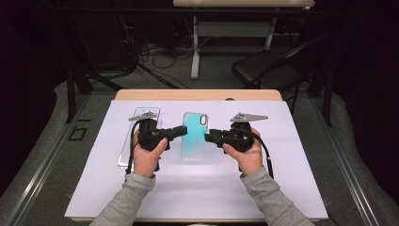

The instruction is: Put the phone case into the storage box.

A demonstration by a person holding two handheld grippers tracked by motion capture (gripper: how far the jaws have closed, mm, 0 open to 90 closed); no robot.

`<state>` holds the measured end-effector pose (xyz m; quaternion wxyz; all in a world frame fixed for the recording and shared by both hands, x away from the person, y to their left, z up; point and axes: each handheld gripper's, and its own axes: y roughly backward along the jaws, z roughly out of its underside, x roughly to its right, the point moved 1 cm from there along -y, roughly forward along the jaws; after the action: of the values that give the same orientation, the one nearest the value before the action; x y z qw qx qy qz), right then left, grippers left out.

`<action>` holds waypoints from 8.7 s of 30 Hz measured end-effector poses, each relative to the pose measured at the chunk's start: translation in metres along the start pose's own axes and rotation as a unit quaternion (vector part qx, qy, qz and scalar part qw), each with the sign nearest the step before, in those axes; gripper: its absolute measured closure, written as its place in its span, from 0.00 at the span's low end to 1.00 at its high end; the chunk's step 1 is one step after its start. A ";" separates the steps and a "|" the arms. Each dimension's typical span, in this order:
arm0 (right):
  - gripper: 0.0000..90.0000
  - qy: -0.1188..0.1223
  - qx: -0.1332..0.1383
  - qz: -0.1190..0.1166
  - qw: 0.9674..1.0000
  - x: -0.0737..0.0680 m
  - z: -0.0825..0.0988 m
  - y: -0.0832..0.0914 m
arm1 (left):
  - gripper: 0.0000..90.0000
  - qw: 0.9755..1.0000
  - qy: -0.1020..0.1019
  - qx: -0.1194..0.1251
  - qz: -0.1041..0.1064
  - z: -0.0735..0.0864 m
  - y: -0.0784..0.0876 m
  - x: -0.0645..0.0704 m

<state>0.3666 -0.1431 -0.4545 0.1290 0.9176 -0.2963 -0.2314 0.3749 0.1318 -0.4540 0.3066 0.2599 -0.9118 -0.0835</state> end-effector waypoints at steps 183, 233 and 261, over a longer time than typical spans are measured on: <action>0.92 0.038 0.034 0.099 0.994 0.002 0.009 0.003 | 0.46 0.987 -0.117 0.029 -0.110 0.004 -0.006 0.012; 0.92 0.116 0.028 0.108 0.987 -0.030 0.016 -0.005 | 0.68 0.981 -0.153 0.022 -0.116 0.003 0.001 0.033; 0.92 0.121 0.024 0.101 0.987 -0.033 0.018 -0.007 | 0.87 0.982 -0.145 0.027 -0.121 0.004 0.005 0.031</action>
<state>0.3374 -0.1193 -0.4614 0.1644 0.9069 -0.3756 -0.0968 0.3497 0.1201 -0.4393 0.1522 0.3613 -0.9104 -0.1322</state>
